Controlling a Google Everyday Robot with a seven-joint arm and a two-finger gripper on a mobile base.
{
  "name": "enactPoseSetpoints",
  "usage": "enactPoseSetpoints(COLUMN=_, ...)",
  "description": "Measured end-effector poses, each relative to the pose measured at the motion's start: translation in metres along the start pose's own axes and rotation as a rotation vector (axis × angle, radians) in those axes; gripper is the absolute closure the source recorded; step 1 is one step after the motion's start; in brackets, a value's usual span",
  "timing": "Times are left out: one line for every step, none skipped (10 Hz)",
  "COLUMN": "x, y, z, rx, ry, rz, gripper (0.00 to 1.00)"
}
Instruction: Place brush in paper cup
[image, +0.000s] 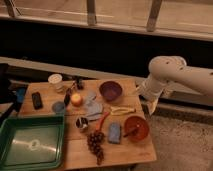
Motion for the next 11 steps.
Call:
enactPoseSetpoints(x=0.000, y=0.000, z=0.000, rx=0.000, ry=0.000, rz=0.000, gripper=0.20)
enactPoseSetpoints(x=0.000, y=0.000, z=0.000, rx=0.000, ry=0.000, rz=0.000, gripper=0.20)
enactPoseSetpoints(x=0.000, y=0.000, z=0.000, rx=0.000, ry=0.000, rz=0.000, gripper=0.20)
enactPoseSetpoints(x=0.000, y=0.000, z=0.000, rx=0.000, ry=0.000, rz=0.000, gripper=0.20)
enactPoseSetpoints(x=0.000, y=0.000, z=0.000, rx=0.000, ry=0.000, rz=0.000, gripper=0.20)
enactPoseSetpoints(x=0.000, y=0.000, z=-0.001, rx=0.004, ry=-0.006, rz=-0.005, gripper=0.20)
enactPoseSetpoints(x=0.000, y=0.003, z=-0.001, rx=0.009, ry=-0.018, rz=-0.016, gripper=0.20)
enactPoseSetpoints(x=0.001, y=0.010, z=0.001, rx=0.012, ry=-0.024, rz=-0.031, gripper=0.20)
enactPoseSetpoints(x=0.005, y=0.026, z=0.005, rx=0.016, ry=-0.040, rz=-0.055, gripper=0.20)
enactPoseSetpoints(x=0.010, y=0.044, z=0.010, rx=0.017, ry=-0.056, rz=-0.082, gripper=0.20)
enactPoseSetpoints(x=0.016, y=0.065, z=0.017, rx=0.014, ry=-0.061, rz=-0.109, gripper=0.20)
